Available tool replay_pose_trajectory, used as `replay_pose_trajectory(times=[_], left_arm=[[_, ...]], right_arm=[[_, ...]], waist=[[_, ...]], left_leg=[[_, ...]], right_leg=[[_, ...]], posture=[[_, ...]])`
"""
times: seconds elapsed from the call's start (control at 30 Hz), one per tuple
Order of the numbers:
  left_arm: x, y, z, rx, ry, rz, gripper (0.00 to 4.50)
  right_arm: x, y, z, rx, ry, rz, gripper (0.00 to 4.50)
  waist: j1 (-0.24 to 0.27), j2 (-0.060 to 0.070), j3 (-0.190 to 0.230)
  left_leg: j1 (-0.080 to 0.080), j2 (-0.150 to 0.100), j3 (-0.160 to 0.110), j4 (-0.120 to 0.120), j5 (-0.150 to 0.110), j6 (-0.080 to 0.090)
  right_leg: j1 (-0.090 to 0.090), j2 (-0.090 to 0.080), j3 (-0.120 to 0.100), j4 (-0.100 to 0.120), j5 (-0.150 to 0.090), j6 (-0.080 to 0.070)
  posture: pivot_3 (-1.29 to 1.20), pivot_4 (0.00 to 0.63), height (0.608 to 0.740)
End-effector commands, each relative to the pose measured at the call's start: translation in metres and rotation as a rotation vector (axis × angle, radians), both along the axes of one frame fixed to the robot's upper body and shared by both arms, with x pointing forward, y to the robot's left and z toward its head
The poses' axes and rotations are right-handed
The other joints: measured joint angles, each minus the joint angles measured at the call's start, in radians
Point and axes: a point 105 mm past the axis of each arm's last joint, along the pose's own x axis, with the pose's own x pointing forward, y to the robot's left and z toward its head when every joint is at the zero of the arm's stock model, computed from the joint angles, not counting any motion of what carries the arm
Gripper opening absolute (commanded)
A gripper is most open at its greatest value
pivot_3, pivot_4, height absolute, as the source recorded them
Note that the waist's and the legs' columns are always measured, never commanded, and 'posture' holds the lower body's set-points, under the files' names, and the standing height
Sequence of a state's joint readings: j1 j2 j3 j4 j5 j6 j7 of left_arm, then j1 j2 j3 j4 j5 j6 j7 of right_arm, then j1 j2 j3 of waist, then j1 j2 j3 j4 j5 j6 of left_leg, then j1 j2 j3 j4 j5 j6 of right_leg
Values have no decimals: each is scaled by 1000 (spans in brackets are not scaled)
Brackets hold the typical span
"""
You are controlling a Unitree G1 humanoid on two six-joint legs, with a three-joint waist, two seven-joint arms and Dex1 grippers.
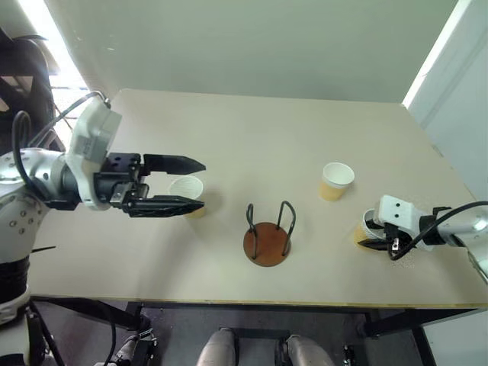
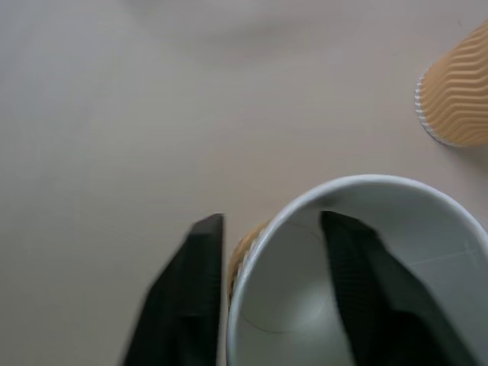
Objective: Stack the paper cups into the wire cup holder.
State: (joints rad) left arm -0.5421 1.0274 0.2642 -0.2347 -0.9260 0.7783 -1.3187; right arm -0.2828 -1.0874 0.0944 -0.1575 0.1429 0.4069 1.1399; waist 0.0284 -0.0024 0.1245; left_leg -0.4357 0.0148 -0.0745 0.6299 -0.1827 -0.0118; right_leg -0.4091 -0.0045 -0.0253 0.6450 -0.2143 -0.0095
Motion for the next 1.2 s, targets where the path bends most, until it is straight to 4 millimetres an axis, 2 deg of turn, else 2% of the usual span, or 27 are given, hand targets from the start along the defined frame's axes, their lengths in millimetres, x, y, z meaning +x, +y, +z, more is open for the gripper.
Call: replay_pose_trajectory(times=[0.03,0.07,0.1,0.33,0.4,0.5,0.6,0.73,0.9,1.03,1.2], left_arm=[[-5,2,9,3,-47,9,3823],[-4,3,9,3,-47,11,3823],[-4,3,9,3,-47,13,3823],[-2,9,9,13,-47,32,3823],[0,16,6,27,-36,57,3823],[4,29,-6,68,-2,103,3823],[8,37,-14,86,17,132,3823],[9,48,-27,137,42,163,3823],[7,50,-25,124,34,167,3823],[4,51,-26,121,32,176,3823],[2,50,-27,118,31,183,3823]], right_arm=[[2,-2,10,-18,-38,9,470],[2,-3,11,-22,-40,12,116],[1,-4,14,-27,-44,14,22],[-8,0,51,-34,-98,78,22],[-14,12,73,-4,-133,137,22],[-20,49,110,114,-217,265,22],[-28,81,130,218,-249,378,22],[-31,118,152,326,-290,500,22],[-38,154,153,403,-248,608,22],[-39,169,141,412,-206,639,22],[-33,179,124,388,-169,643,22]], waist=[[0,0,0],[0,0,0],[0,0,0],[-1,1,1],[-1,2,1],[-12,3,1],[-16,2,1],[-16,2,1],[-8,2,1],[-8,2,1],[-10,2,1]], left_leg=[[0,0,0,0,0,0],[0,0,0,0,-1,-1],[0,0,0,0,-1,-2],[0,0,0,0,-3,-5],[0,0,0,0,-3,-6],[0,0,0,-1,-3,-5],[0,1,0,-1,-1,-3],[0,1,-1,-1,-2,-1],[-1,1,-2,-1,-3,1],[-2,1,-2,-1,-5,0],[-1,1,-2,-1,-6,-3]], right_leg=[[0,0,0,0,0,0],[0,0,0,0,0,0],[0,0,0,0,0,0],[0,0,0,0,-2,-2],[0,0,0,0,-3,-3],[-1,0,0,0,-3,-4],[-1,2,0,0,-6,-3],[-2,2,1,0,-9,-11],[-4,2,0,1,-10,-14],[-5,2,0,2,-10,-15],[-6,2,0,3,-8,-18]], posture=[[0,150,740],[0,150,740],[0,150,740],[0,150,740],[0,150,740],[0,150,740],[0,150,740],[0,150,740],[0,150,740],[0,150,740],[0,150,740]])
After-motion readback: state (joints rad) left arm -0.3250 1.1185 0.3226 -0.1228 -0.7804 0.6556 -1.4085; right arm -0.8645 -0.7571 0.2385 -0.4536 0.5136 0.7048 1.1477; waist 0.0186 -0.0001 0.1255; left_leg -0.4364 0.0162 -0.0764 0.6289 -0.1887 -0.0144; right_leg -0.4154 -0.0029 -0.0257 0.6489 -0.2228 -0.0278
